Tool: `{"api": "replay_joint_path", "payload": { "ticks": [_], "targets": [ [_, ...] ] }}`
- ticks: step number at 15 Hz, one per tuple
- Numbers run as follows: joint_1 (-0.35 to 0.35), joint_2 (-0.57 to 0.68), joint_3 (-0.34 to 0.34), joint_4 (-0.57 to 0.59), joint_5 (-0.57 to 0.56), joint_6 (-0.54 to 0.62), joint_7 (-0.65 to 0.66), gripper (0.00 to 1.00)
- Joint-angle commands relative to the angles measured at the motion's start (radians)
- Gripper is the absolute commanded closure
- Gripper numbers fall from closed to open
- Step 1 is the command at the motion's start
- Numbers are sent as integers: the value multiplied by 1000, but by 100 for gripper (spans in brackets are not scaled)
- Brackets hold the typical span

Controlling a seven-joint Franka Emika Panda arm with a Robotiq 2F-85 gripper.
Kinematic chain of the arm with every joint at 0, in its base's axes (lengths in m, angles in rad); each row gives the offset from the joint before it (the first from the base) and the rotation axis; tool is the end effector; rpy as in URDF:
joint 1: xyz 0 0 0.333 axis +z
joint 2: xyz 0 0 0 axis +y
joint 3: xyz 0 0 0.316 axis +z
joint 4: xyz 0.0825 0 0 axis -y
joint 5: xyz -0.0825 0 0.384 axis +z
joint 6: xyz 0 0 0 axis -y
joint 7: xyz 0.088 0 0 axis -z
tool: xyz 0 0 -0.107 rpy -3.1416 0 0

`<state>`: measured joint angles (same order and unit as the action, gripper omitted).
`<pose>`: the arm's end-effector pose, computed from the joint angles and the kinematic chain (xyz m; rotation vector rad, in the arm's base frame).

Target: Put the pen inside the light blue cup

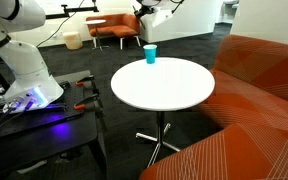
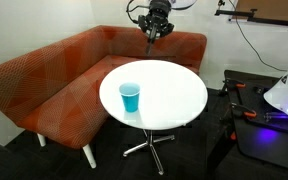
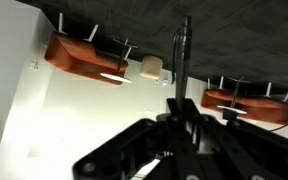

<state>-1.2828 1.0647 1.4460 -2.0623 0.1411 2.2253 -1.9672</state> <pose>0.5754 0.0309 0.3318 -1.2194 -1.7879 -1.0969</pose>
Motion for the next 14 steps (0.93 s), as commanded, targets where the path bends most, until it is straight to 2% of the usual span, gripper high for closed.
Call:
{"api": "replay_joint_path", "payload": {
  "ticks": [1, 4, 7, 14],
  "targets": [
    [43, 12, -23, 40, 59, -9, -24, 97],
    [72, 20, -46, 55, 57, -16, -64, 97],
    [110, 3, -81, 56, 70, 34, -53, 97],
    [221, -2, -187, 117, 103, 50, -36, 97]
  ]
}}
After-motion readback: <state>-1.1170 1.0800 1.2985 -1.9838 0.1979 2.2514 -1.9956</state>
